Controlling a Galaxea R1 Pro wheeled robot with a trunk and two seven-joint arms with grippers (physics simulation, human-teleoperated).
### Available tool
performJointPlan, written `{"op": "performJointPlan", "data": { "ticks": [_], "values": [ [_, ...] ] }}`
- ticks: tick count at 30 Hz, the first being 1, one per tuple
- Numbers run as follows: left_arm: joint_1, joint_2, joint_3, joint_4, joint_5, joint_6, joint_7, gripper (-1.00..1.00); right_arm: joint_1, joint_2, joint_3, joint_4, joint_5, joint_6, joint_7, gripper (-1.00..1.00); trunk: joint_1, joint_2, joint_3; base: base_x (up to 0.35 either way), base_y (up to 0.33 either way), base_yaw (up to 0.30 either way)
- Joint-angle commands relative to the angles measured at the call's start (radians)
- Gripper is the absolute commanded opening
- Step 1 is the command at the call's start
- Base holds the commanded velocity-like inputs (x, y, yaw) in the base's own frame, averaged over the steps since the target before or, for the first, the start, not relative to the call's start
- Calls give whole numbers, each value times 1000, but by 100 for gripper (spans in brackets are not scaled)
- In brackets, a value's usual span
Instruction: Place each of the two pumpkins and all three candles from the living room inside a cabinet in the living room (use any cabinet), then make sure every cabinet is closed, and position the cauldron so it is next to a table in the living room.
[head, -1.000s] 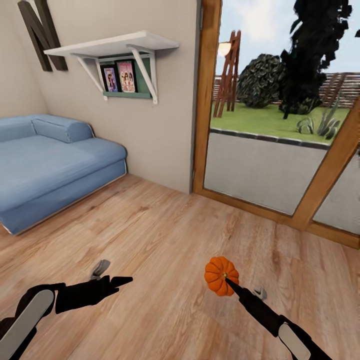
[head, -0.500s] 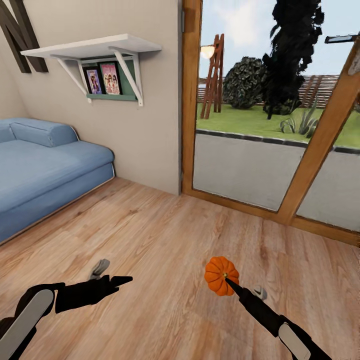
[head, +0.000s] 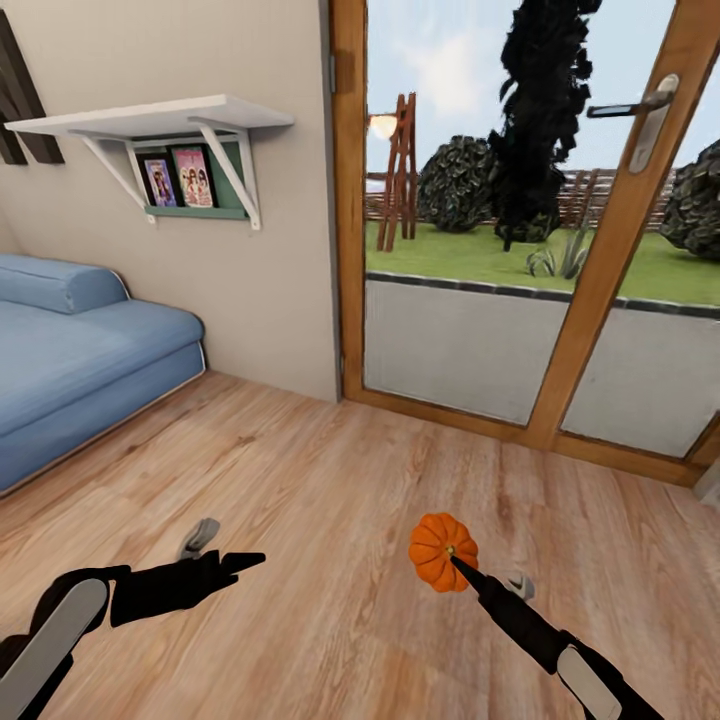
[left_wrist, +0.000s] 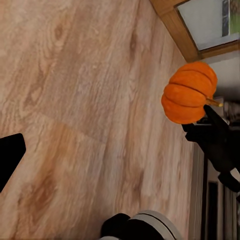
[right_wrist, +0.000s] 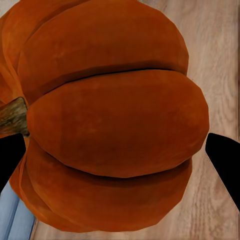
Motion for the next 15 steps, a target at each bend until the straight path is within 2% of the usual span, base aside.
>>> {"op": "performJointPlan", "data": {
  "ticks": [1, 4, 10, 15],
  "values": [
    [0, 1, 2, 0, -9, 1, -10, 100, -1, -1, 4, 0, -10, 8, 1, -100, -1, 0, 2, 0, 0, -166],
    [0, 2, 6, 0, -8, 1, -11, 100, -1, -1, 4, 0, -10, 8, 1, -100, -2, 1, 9, 0, 0, -166],
    [0, 2, 8, 0, -8, 1, -11, 100, -1, -1, 4, 0, -10, 6, 1, -100, -25, 43, 20, 0, 0, -159],
    [0, 2, 6, 0, -8, 1, -11, 100, -1, -1, 4, 0, -10, 5, 1, -100, -44, 78, 34, 0, 0, -38]
  ]
}}
